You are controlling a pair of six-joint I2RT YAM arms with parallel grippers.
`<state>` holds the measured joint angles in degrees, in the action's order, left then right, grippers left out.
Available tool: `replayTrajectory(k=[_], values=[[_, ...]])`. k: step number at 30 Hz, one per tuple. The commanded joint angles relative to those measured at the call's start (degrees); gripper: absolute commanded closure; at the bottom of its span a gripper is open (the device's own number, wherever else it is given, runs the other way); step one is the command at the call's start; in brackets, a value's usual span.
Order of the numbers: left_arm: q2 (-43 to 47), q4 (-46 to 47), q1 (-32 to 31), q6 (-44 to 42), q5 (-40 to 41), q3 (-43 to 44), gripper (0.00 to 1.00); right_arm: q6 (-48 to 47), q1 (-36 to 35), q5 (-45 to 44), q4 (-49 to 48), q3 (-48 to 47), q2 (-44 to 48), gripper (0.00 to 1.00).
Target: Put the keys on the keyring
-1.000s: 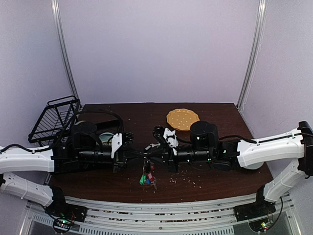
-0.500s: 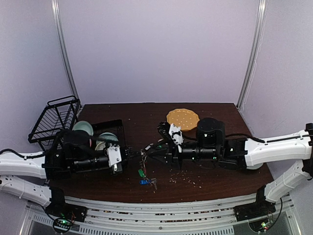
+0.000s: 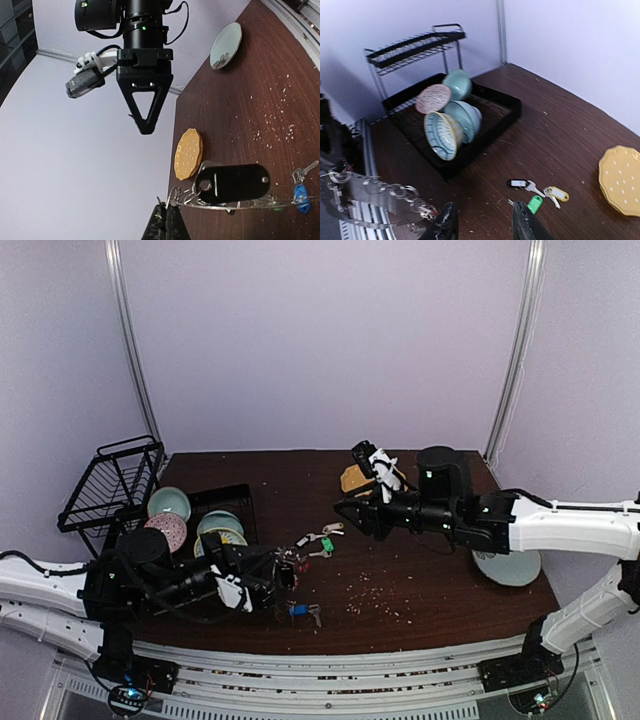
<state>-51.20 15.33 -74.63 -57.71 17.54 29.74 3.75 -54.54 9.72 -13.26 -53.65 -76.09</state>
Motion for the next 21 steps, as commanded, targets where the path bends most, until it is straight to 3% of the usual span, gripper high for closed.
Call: replayTrajectory(k=[1, 8, 14, 18, 21], values=[[0.2, 6.0, 0.0, 4.5, 10.0, 0.3, 1.0, 6.6, 2.6, -8.7, 12.7, -6.1, -6.5, 0.61], [4.9, 2.2, 2.0, 19.0, 14.9, -0.2, 1.0, 10.1, 1.0, -7.4, 25.5, -15.4, -19.3, 0.62], [10.0, 2.5, 3.1, 21.6, 15.9, -2.0, 1.0, 15.4, -4.1, -3.2, 24.8, -15.4, -26.3, 0.62], [11.2, 2.2, 4.1, 22.2, 15.0, -2.3, 1.0, 11.5, -4.5, -2.0, 29.6, -20.5, -30.1, 0.67], [10.7, 1.4, 4.5, 22.4, 15.0, -2.0, 1.0, 3.1, -6.4, 3.3, 27.0, -18.9, -30.3, 0.68]])
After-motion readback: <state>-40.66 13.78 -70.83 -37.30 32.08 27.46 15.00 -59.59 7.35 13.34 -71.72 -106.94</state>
